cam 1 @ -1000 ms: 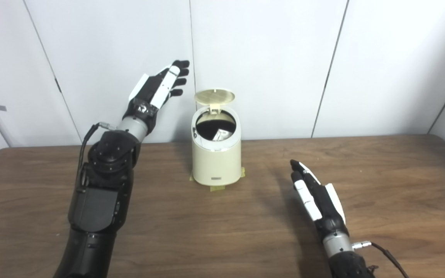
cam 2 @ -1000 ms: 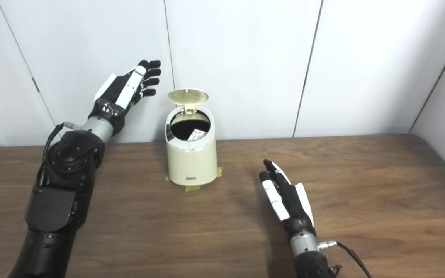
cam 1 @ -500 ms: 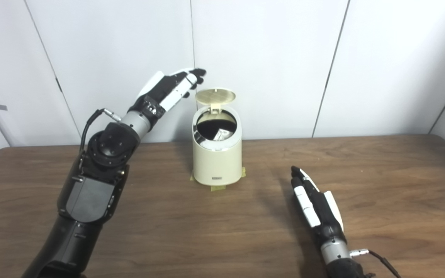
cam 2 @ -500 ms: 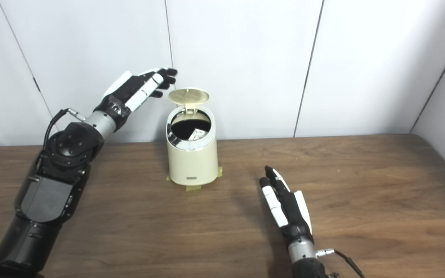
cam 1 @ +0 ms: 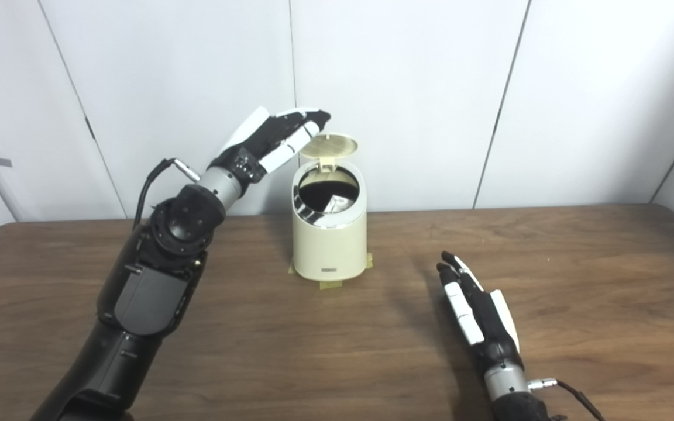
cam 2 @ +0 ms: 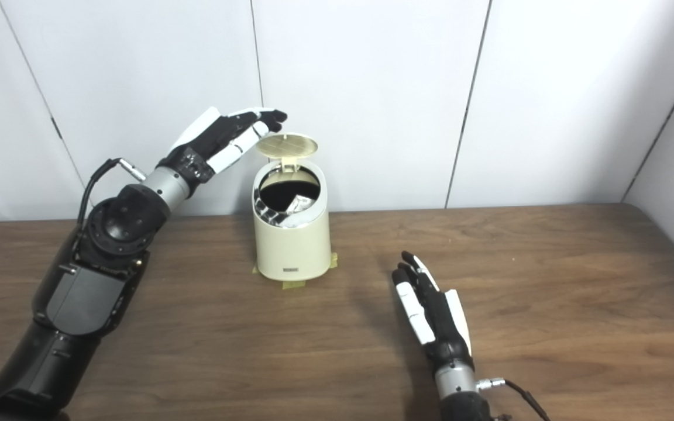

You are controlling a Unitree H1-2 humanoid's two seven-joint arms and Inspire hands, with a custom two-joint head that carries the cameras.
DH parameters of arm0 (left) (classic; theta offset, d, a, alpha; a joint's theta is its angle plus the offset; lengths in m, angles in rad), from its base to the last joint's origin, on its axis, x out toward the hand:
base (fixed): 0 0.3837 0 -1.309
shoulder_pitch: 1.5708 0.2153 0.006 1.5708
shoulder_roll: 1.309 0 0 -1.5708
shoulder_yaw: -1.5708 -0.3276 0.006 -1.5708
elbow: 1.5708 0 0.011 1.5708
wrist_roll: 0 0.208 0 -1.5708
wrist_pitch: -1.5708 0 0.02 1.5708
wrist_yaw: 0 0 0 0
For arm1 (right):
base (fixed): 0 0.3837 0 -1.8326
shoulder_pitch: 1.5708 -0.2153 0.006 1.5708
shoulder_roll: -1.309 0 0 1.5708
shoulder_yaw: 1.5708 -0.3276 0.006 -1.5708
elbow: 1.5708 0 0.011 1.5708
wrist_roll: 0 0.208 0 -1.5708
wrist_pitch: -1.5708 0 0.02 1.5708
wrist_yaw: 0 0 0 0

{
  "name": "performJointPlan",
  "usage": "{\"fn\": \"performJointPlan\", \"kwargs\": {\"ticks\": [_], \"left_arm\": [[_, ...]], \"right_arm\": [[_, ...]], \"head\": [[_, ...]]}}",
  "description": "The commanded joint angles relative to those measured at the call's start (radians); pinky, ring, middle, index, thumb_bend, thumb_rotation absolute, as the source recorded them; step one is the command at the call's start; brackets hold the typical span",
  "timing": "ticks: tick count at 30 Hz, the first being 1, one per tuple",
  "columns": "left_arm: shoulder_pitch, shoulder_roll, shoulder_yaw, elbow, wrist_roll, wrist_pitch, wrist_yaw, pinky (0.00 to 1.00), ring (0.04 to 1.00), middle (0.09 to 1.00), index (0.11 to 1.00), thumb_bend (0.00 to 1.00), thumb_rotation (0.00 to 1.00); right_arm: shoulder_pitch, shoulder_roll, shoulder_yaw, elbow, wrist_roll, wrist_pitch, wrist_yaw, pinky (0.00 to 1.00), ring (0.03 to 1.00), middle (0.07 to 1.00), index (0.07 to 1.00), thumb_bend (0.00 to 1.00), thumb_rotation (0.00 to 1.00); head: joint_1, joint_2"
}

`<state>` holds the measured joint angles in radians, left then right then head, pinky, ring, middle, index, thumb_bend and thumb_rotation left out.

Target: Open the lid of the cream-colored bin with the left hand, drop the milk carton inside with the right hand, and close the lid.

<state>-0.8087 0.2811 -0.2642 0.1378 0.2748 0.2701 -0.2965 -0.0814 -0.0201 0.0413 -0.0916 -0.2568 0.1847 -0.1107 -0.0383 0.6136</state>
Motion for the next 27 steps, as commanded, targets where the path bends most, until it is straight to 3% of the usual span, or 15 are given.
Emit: {"fn": "performJointPlan", "kwargs": {"ticks": [1,5,11,23,27], "left_arm": [[-0.072,0.021,0.001,-0.002,0.017,-0.052,-0.006,0.88,0.882,0.85,0.861,0.41,1.0],[-0.073,0.027,-0.011,-0.012,0.05,-0.033,-0.028,0.81,0.851,0.843,0.851,0.45,1.0],[-0.066,0.055,-0.052,-0.06,0.132,0.01,-0.076,0.84,0.853,0.846,0.864,0.5,1.0],[-0.053,0.119,-0.154,-0.114,0.331,-0.04,-0.145,0.8,0.841,0.858,0.853,0.5,1.0],[-0.046,0.137,-0.183,-0.126,0.38,-0.054,-0.178,0.78,0.833,0.848,0.854,0.55,1.0]], "right_arm": [[-0.029,0.003,-0.003,-0.015,-0.011,-0.032,-0.016,0.87,0.897,0.877,0.917,0.5,1.0],[-0.032,0.002,-0.004,-0.011,-0.009,-0.032,-0.017,0.86,0.892,0.873,0.916,0.49,1.0],[-0.035,0.007,-0.009,-0.004,-0.002,-0.035,-0.022,0.85,0.887,0.866,0.913,0.49,1.0],[-0.038,0.007,-0.011,0.003,-0.005,-0.033,-0.026,0.87,0.881,0.857,0.913,0.51,1.0],[-0.041,0.004,-0.012,0.009,-0.005,-0.035,-0.026,0.91,0.89,0.856,0.916,0.52,1.0]], "head": [[-0.001,0.0],[-0.001,0.0],[-0.004,-0.003],[-0.005,-0.003],[-0.006,-0.002]]}}
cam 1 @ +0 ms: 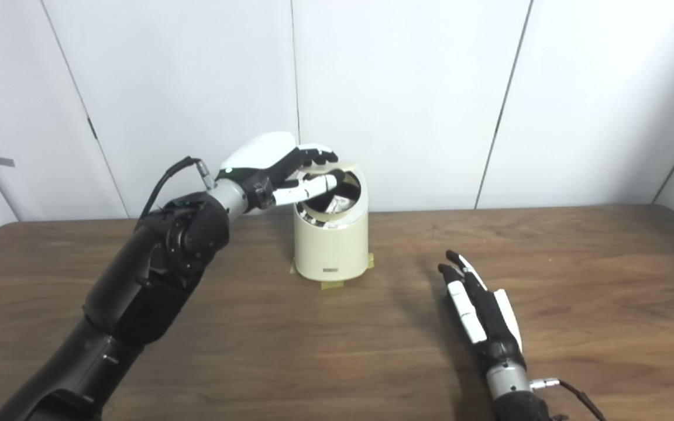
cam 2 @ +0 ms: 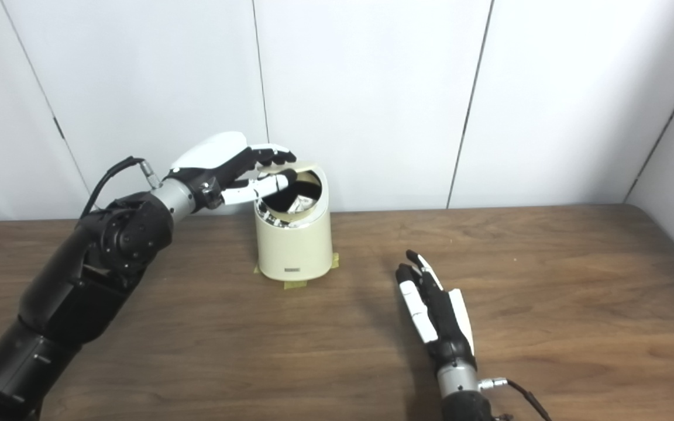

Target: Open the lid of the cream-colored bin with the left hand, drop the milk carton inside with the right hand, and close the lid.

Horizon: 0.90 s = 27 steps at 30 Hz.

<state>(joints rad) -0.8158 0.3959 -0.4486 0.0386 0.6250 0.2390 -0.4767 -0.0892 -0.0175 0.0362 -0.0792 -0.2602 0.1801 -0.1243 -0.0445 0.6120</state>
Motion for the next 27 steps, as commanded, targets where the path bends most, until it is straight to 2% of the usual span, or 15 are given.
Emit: {"fn": "performJointPlan", "kwargs": {"ticks": [1,8,19,27], "left_arm": [[-0.038,0.025,-0.004,-0.028,0.042,-0.028,-0.005,0.79,0.837,0.85,0.857,0.57,1.0],[-0.014,0.037,-0.028,-0.028,0.092,-0.077,-0.045,0.83,0.854,0.862,0.865,0.59,1.0],[0.022,0.024,-0.048,-0.033,0.178,-0.162,-0.035,0.85,0.838,0.848,0.869,0.6,1.0],[0.035,0.019,-0.086,-0.047,0.332,-0.219,-0.015,0.86,0.876,0.87,0.858,0.58,1.0]], "right_arm": [[-0.034,0.001,-0.007,-0.002,-0.002,-0.031,-0.012,0.91,0.89,0.855,0.916,0.52,1.0],[-0.036,0.003,-0.005,-0.005,-0.004,-0.023,-0.012,0.9,0.893,0.854,0.917,0.52,1.0],[-0.036,-0.003,0.001,-0.001,-0.015,-0.021,-0.009,0.99,0.903,0.854,0.924,0.52,1.0],[-0.042,-0.002,-0.001,0.014,-0.027,-0.017,-0.012,0.98,0.899,0.852,0.923,0.52,1.0]], "head": [[0.0,0.0],[-0.005,0.001],[-0.011,0.005],[-0.016,0.013]]}}
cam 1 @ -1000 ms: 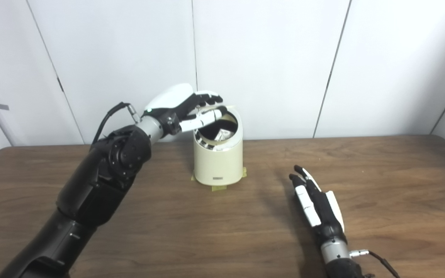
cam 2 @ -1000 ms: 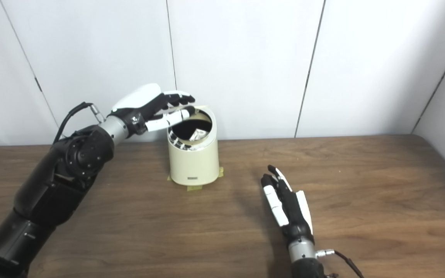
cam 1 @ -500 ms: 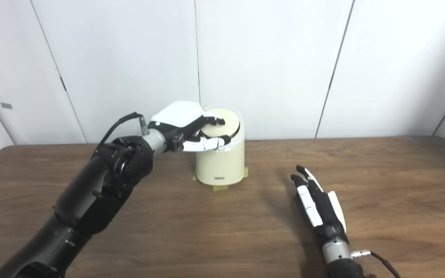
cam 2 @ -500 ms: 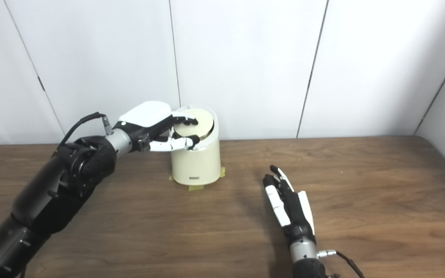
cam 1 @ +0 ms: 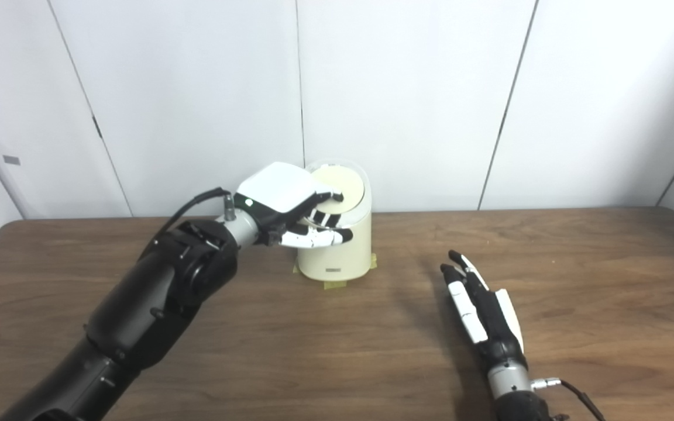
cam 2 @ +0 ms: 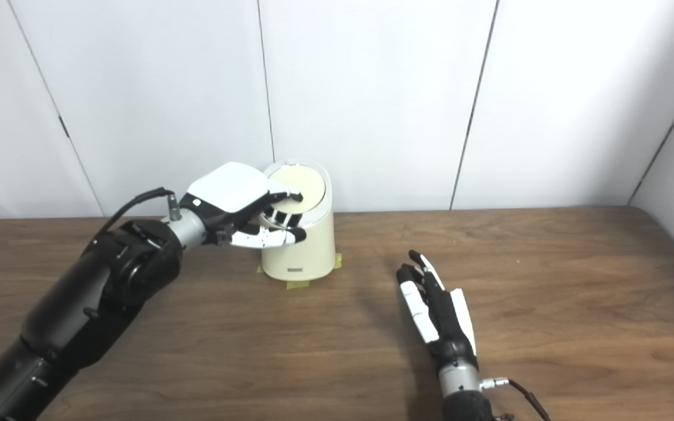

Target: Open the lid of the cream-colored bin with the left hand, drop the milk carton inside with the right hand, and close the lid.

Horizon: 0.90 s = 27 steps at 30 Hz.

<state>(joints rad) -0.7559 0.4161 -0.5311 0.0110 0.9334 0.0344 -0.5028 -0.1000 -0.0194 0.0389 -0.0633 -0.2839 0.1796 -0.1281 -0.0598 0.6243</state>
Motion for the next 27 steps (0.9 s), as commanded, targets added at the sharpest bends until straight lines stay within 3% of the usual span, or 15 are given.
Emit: {"fn": "performJointPlan", "kwargs": {"ticks": [1,6,18,27], "left_arm": [[-0.023,-0.005,-0.004,-0.019,0.037,-0.016,0.011,0.87,0.882,0.874,0.859,0.58,1.0],[-0.016,-0.023,-0.002,-0.01,0.075,-0.018,0.001,0.88,0.887,0.877,0.856,0.58,1.0],[-0.008,-0.028,-0.007,0.009,0.092,-0.005,-0.107,0.89,0.901,0.893,0.842,0.59,1.0],[0.014,-0.021,-0.007,-0.005,0.069,-0.019,-0.12,0.84,0.865,0.865,0.824,0.63,1.0]], "right_arm": [[-0.031,0.0,-0.004,0.0,-0.002,-0.018,-0.009,0.97,0.898,0.851,0.923,0.52,1.0],[-0.031,0.002,0.002,-0.008,-0.014,-0.012,-0.01,0.97,0.895,0.848,0.923,0.51,1.0],[-0.033,0.005,0.004,-0.03,-0.018,0.006,-0.006,0.95,0.892,0.841,0.925,0.53,1.0],[-0.033,0.013,-0.006,-0.047,-0.006,0.026,-0.006,0.95,0.888,0.837,0.926,0.52,1.0]], "head": [[0.0,0.001],[-0.005,0.005],[-0.013,0.013],[-0.015,0.017]]}}
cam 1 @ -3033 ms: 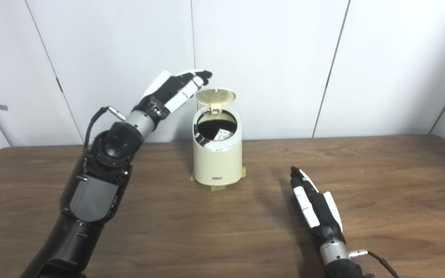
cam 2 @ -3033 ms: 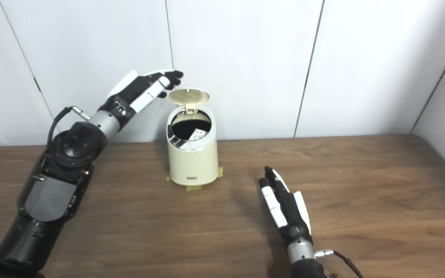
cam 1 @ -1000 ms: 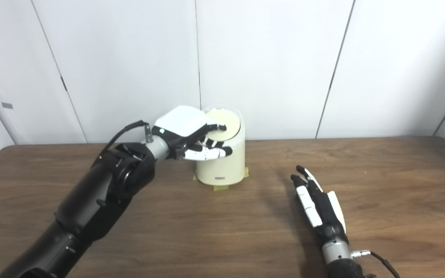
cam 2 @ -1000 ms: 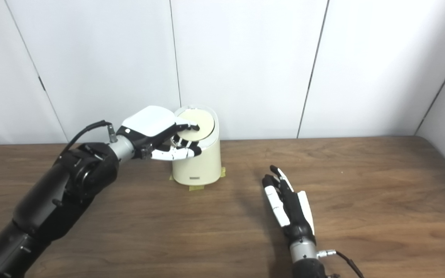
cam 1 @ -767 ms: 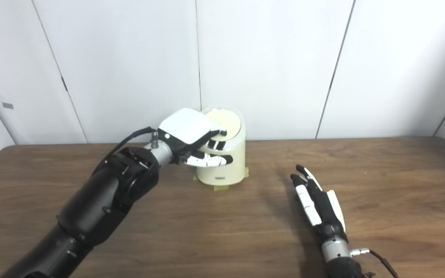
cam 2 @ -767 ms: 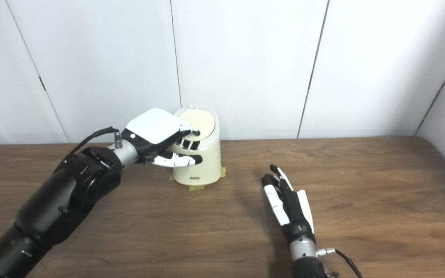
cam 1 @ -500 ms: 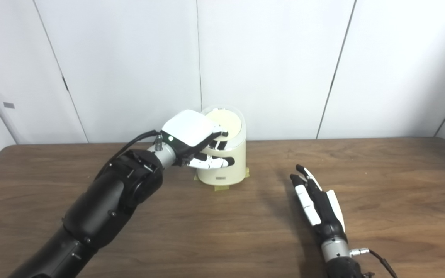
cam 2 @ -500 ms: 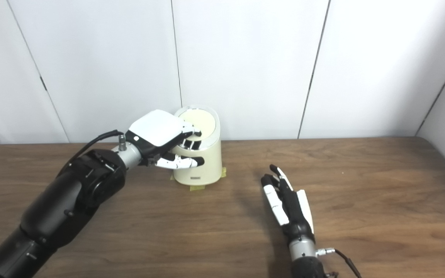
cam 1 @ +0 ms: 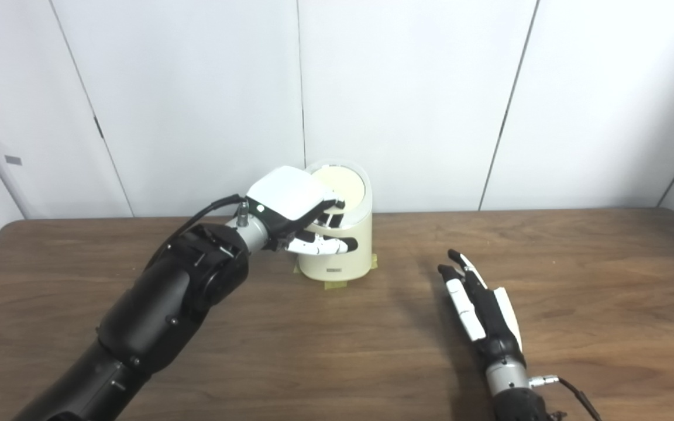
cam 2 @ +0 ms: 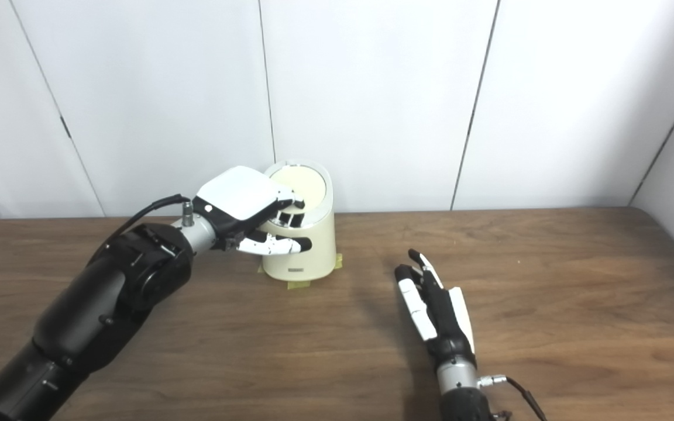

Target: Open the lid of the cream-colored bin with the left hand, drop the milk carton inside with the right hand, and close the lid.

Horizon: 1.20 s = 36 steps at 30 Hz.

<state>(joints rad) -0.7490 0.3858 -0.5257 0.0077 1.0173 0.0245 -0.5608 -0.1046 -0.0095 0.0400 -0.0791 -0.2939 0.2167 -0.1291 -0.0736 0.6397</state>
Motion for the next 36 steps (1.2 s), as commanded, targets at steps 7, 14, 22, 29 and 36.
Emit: {"fn": "performJointPlan", "kwargs": {"ticks": [7,14,22,29,36], "left_arm": [[0.034,-0.011,0.047,-0.052,-0.088,-0.001,-0.019,0.82,0.854,0.859,0.843,0.59,1.0],[0.072,-0.052,0.166,-0.126,-0.194,0.058,0.025,0.82,0.865,0.867,0.87,0.55,0.96],[0.181,-0.161,0.325,-0.197,-0.345,0.146,0.135,0.75,0.875,0.917,0.916,0.5,0.94],[0.299,-0.251,0.441,-0.228,-0.525,0.194,0.22,0.86,0.924,0.957,0.981,0.44,0.96],[0.424,-0.282,0.448,-0.235,-0.606,0.198,0.283,0.89,0.936,0.949,0.968,0.43,1.0]], "right_arm": [[-0.026,0.004,-0.011,-0.041,0.019,-0.008,0.001,0.89,0.877,0.839,0.927,0.5,1.0],[-0.025,0.004,-0.014,-0.048,0.03,-0.006,0.006,0.85,0.876,0.838,0.925,0.51,1.0],[-0.018,0.009,-0.011,-0.084,0.051,0.002,0.018,0.81,0.861,0.838,0.911,0.5,1.0],[-0.009,0.007,-0.013,-0.145,0.057,0.036,0.034,0.79,0.85,0.834,0.894,0.5,1.0],[-0.001,0.01,-0.018,-0.171,0.085,0.036,0.044,0.76,0.849,0.833,0.89,0.49,1.0]], "head": [[-0.005,0.002],[-0.007,0.0],[-0.011,0.001],[-0.008,0.005],[-0.012,0.006]]}}
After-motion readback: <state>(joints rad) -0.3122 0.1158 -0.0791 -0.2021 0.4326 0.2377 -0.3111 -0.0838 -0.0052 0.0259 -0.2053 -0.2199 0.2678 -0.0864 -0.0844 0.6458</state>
